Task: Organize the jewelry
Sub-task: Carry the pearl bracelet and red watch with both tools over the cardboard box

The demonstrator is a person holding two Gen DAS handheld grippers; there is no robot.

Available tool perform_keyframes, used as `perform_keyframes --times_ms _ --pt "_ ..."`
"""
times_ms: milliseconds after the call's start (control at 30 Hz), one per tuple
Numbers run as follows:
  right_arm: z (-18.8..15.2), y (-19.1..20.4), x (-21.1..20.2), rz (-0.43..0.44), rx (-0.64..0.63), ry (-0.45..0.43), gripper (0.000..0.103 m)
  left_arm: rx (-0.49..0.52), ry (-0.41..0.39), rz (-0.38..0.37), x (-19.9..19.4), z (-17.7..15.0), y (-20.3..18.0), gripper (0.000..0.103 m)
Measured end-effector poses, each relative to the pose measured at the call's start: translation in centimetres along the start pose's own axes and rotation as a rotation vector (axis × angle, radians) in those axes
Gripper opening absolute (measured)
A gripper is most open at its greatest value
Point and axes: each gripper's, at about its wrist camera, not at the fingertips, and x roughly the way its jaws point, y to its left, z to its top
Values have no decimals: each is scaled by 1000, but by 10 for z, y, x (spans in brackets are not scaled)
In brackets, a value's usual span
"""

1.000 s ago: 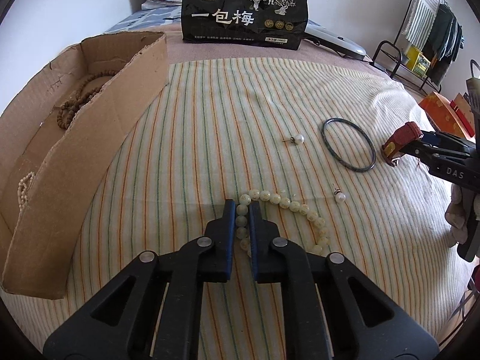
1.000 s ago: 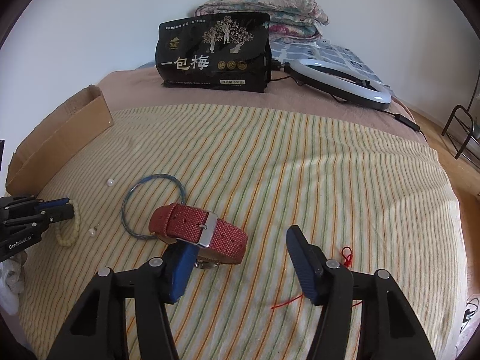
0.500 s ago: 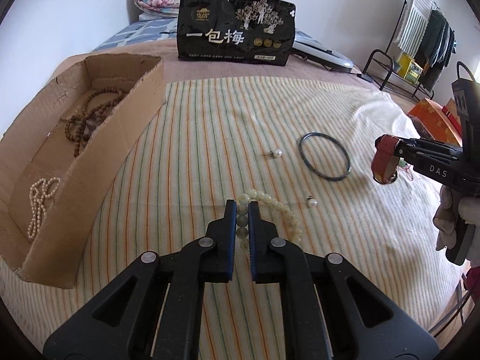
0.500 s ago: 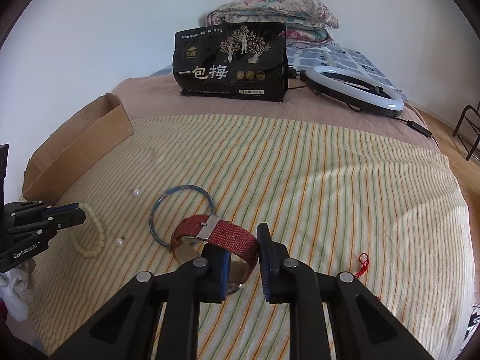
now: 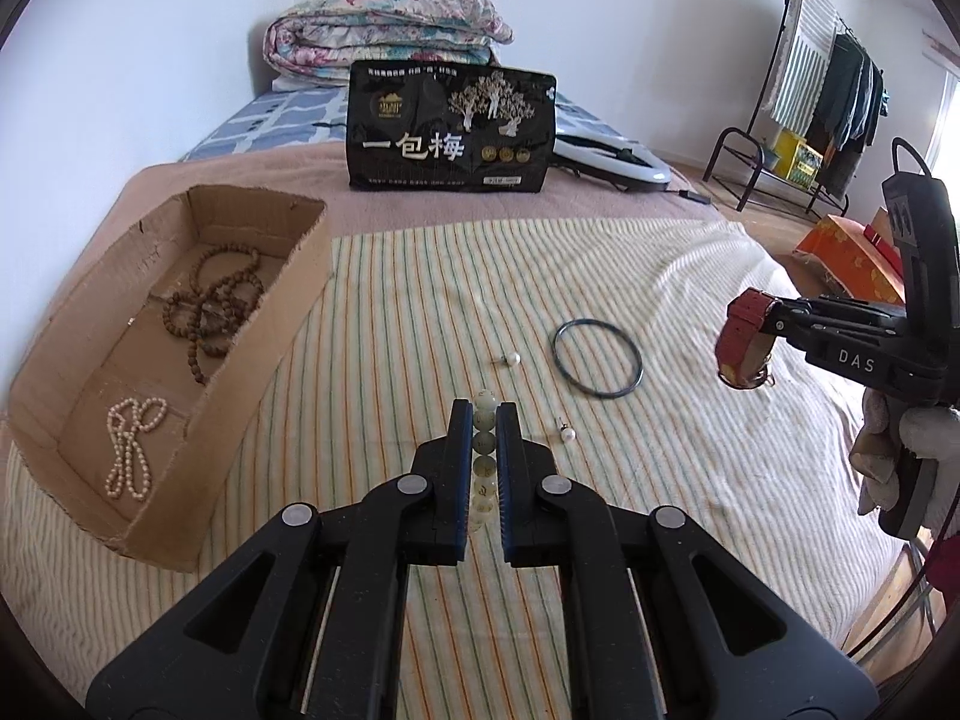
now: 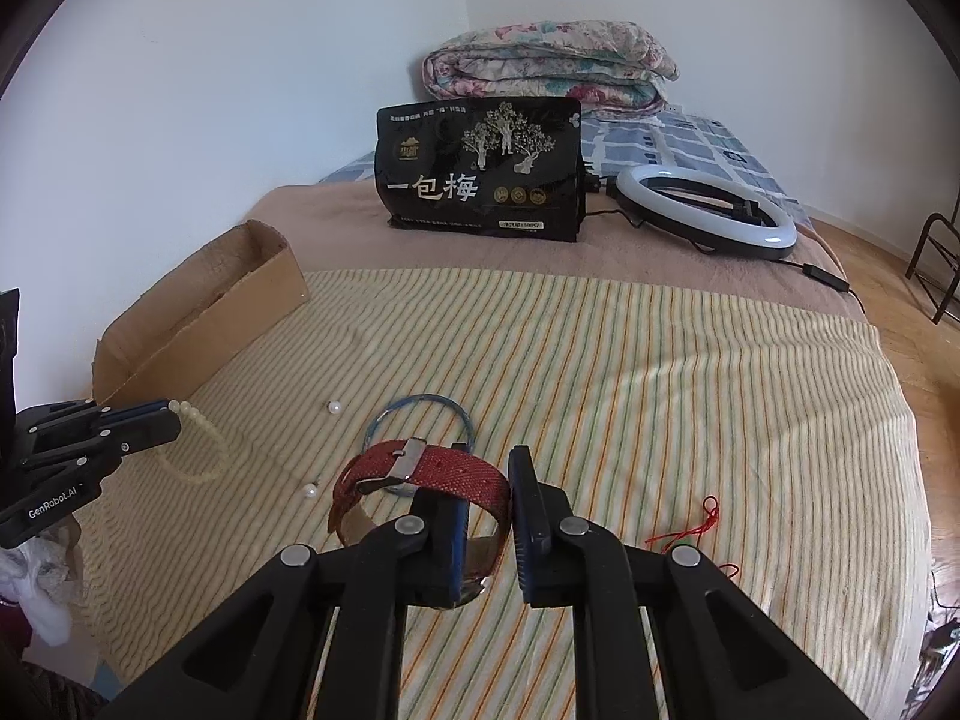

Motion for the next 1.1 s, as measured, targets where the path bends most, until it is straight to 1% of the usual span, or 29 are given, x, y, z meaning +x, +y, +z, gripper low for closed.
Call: perform_keyframes --times_ms 267,500,733,1100 --pt "14 21 -17 26 -13 -35 11 -5 -62 13 -31 9 10 5" --pt "30 51 -22 54 -48 -54 11 -23 -106 34 -53 15 32 5" --pt "47 86 -16 87 -88 -61 11 -44 -140 73 -70 21 61 5" --pt "74 139 5 154 -128 -63 11 -93 -175 150 -83 28 119 5"
